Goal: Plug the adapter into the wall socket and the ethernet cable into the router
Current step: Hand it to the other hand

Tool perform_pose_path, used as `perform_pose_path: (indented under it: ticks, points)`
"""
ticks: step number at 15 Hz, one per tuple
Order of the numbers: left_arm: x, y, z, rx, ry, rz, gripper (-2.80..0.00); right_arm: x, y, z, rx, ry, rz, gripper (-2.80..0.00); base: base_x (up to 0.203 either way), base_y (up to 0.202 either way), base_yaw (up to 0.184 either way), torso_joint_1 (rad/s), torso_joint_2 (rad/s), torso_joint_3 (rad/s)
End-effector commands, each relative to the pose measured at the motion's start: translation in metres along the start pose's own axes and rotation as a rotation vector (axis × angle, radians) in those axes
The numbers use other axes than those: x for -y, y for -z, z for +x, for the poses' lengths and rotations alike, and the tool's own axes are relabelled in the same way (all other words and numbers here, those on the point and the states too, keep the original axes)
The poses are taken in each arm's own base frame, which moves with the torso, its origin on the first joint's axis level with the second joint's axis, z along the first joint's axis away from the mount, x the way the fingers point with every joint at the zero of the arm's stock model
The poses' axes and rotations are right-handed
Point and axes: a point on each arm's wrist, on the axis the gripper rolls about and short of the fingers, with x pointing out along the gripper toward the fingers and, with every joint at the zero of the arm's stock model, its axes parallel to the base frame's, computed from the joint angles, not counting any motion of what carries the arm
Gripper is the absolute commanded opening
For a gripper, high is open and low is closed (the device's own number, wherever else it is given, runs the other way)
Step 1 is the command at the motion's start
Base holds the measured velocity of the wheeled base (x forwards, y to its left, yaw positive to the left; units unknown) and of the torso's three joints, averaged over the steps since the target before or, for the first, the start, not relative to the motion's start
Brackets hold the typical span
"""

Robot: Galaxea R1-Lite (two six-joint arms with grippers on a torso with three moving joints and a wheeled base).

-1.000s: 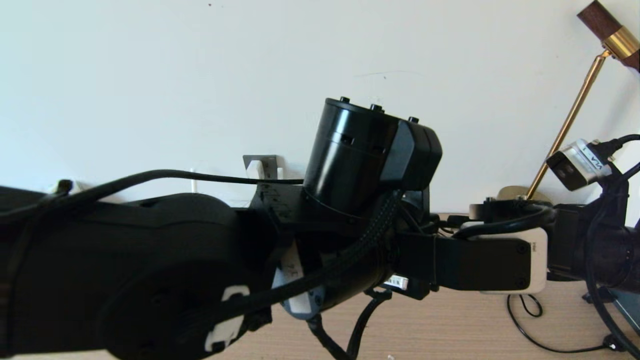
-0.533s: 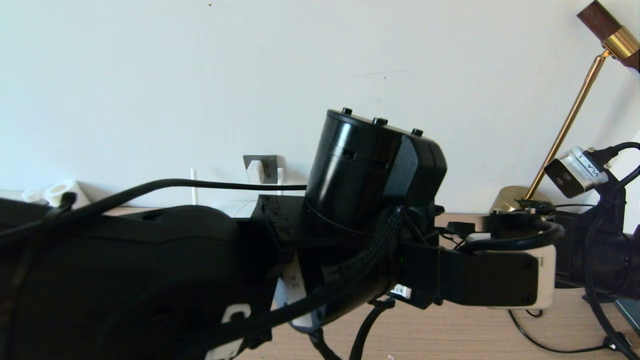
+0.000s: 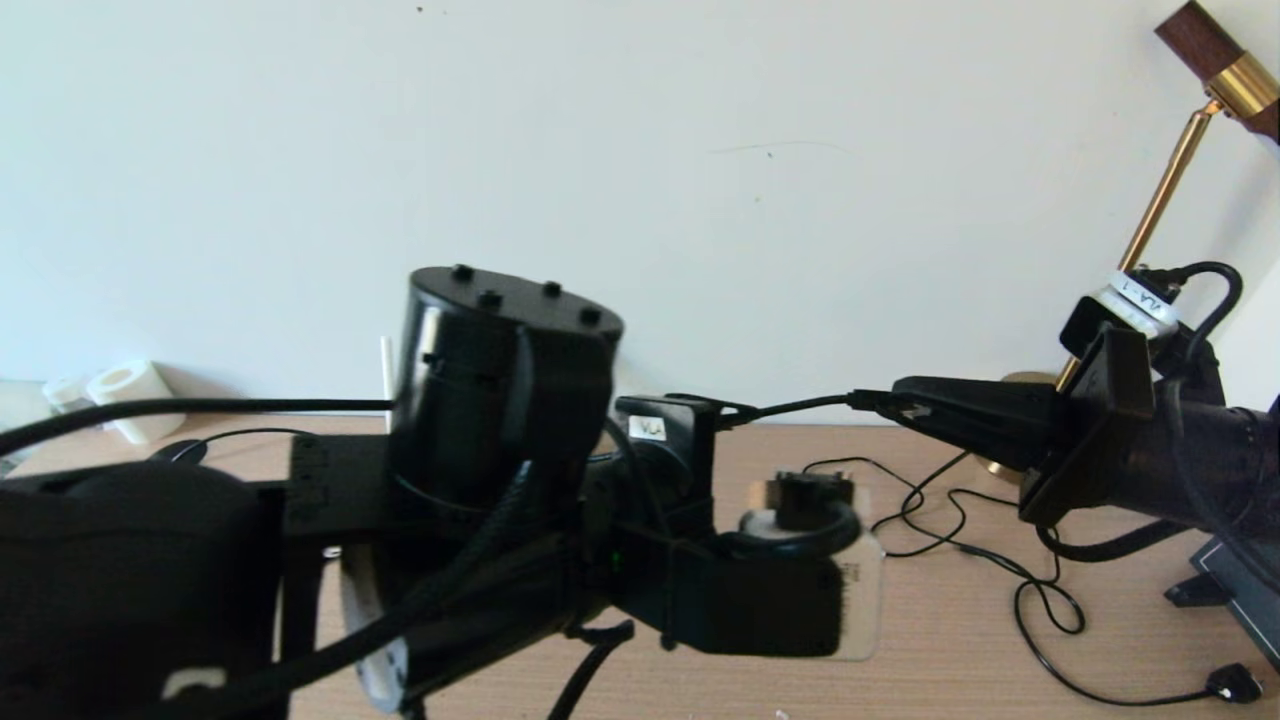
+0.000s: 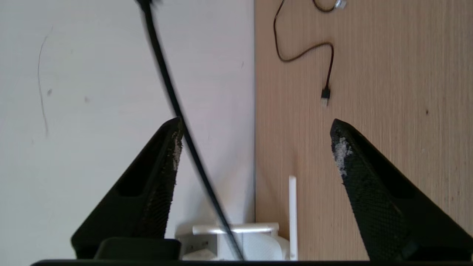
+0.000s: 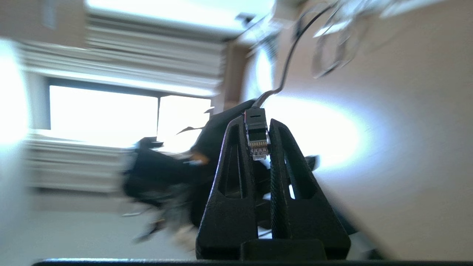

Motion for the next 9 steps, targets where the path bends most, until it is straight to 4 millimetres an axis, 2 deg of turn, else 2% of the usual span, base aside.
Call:
perform_pose_path:
  ticks: [1, 3, 7, 9]
  points:
    - [-0.002, 0.023, -0.020, 0.042, -0.058, -0.018, 0.00, -0.001, -0.008, 0.010, -0.054, -0.022, 0.179, -2.80, 0.000, 0.000, 0.000, 0.000, 0.00, 0.000]
    - [-0.004, 0.025, -0.022, 0.107, -0.097, -0.011, 0.00, 0.001, -0.016, 0.021, -0.121, -0.031, 0.281, -2.80, 0.000, 0.000, 0.000, 0.000, 0.00, 0.000]
    - [-0.016, 0.021, -0.024, 0.194, -0.189, 0.042, 0.00, 0.030, -0.025, 0.058, -0.198, 0.019, 0.383, -2.80, 0.000, 0.000, 0.000, 0.000, 0.00, 0.000]
    - [-0.020, 0.018, -0.023, 0.238, -0.214, 0.064, 0.00, 0.028, -0.024, 0.065, -0.217, 0.012, 0.387, -2.80, 0.000, 0.000, 0.000, 0.000, 0.00, 0.000]
